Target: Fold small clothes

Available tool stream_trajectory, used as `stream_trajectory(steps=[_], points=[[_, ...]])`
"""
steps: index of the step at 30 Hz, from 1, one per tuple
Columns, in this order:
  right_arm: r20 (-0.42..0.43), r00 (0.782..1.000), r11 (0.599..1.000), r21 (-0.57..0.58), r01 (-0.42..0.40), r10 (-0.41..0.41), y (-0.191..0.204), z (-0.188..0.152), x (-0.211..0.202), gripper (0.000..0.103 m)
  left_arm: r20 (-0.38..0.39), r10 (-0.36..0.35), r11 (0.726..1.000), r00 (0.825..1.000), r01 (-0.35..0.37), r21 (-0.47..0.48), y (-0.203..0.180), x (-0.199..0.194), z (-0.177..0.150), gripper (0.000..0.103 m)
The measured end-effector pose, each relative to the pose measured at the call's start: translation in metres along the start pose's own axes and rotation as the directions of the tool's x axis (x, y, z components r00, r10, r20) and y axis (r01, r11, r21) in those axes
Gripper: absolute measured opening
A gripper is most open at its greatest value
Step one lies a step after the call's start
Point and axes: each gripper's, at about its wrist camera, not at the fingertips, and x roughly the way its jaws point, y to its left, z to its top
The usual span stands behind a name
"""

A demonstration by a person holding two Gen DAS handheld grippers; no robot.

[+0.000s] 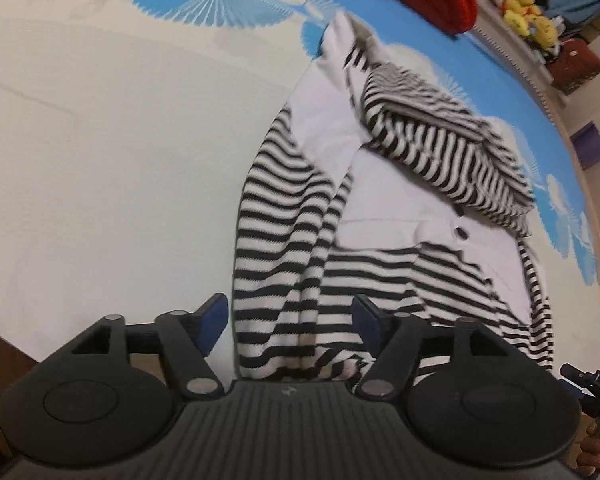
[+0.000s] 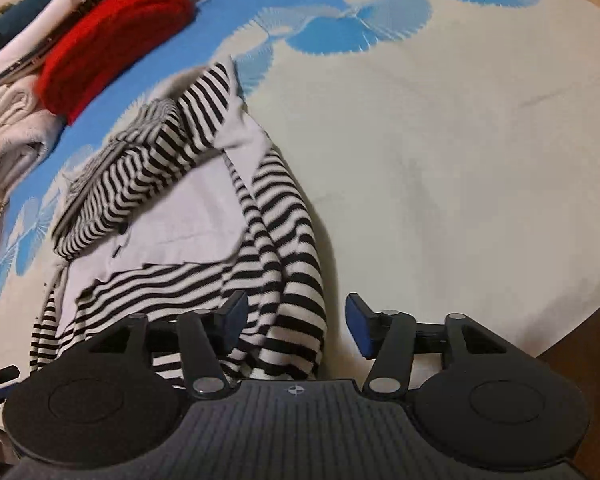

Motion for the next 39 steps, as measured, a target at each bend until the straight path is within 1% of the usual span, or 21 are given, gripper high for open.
stream_trajectory(steps=[3,6,8,11,14,17,20,21,22,23,24,25,26,27,29,33,35,39], points=[[-0.033,0.999,0.999,0.038,-0.002,0.003,-0.001,0.004,0.011,0.062,-0.019,0.036,0.999,0.999,-0.037,-0.038,0.005,0.009,0.003,0.074],[-0.063,0.998,0.999,0.053,0.003,0.001,0.004,0.009,0.023,0.062,-0.043,0.041,0.996,0.998,-0.044,-0.076,0.009,0.017,0.007,0.074],[-0.08,0.997,0.999,0.039,0.009,-0.006,0.012,0.01,0.031,0.062,-0.069,0.045,0.994,0.997,-0.051,-0.096,0.01,0.024,0.009,0.074],[-0.117,0.992,0.998,-0.016,0.054,-0.056,0.026,0.008,0.043,0.062,-0.107,0.073,0.992,0.992,-0.083,-0.092,0.01,0.033,0.01,0.074],[-0.146,0.984,0.995,-0.041,0.095,-0.1,0.033,0.004,0.05,0.062,-0.128,0.086,0.992,0.988,-0.097,-0.084,0.008,0.04,0.01,0.074],[-0.154,0.982,0.994,-0.058,0.098,-0.106,0.034,0.0,0.053,0.062,-0.143,0.09,0.992,0.986,-0.102,-0.078,0.007,0.045,0.011,0.074],[-0.159,0.982,0.993,-0.067,0.096,-0.106,0.032,-0.004,0.054,0.06,-0.163,0.107,0.993,0.981,-0.115,-0.04,0.002,0.05,0.01,0.072],[-0.159,0.982,0.994,-0.066,0.092,-0.102,0.031,-0.005,0.053,0.059,-0.17,0.112,0.993,0.979,-0.118,-0.025,0.001,0.052,0.01,0.068],[-0.156,0.983,0.994,-0.068,0.085,-0.094,0.03,-0.006,0.052,0.055,-0.177,0.115,0.993,0.977,-0.119,-0.011,0.0,0.053,0.009,0.059],[-0.154,0.984,0.995,-0.072,0.075,-0.086,0.03,-0.006,0.051,0.044,-0.18,0.12,0.993,0.976,-0.122,0.005,-0.001,0.055,0.008,0.054],[-0.153,0.985,0.995,-0.078,0.062,-0.074,0.03,-0.007,0.05,0.028,-0.179,0.123,0.992,0.976,-0.122,0.02,-0.002,0.056,0.007,0.043],[-0.15,0.987,0.995,-0.088,0.048,-0.061,0.031,-0.008,0.049,0.019,-0.174,0.12,0.993,0.977,-0.115,0.034,-0.004,0.056,0.006,0.027],[-0.135,0.99,0.994,-0.102,0.036,-0.05,0.033,-0.008,0.046,0.006,-0.173,0.108,0.994,0.979,-0.101,0.047,-0.006,0.056,0.005,0.017],[-0.113,0.993,0.993,-0.116,0.022,-0.035,0.035,-0.008,0.041,0.005,-0.171,0.096,0.994,0.981,-0.087,0.064,-0.01,0.056,0.005,0.01],[-0.074,0.997,0.992,-0.129,-0.012,0.003,0.037,-0.007,0.03,0.005,-0.139,0.095,0.991,0.986,-0.081,0.104,-0.016,0.048,0.004,0.008],[0.006,0.998,0.99,-0.121,-0.066,0.067,0.033,-0.006,0.007,0.004,-0.061,0.021,0.994,0.998,-0.014,0.111,-0.02,0.022,0.002,0.007],[0.03,0.996,0.989,-0.121,-0.081,0.085,0.028,-0.007,-0.002,0.004,-0.026,-0.012,0.993,1.0,0.015,0.113,-0.02,0.01,-0.001,0.007],[0.08,0.991,0.99,-0.103,-0.098,0.107,0.016,-0.011,-0.02,0.004,0.019,-0.057,0.992,0.998,0.055,0.11,-0.016,-0.006,-0.005,0.007]])
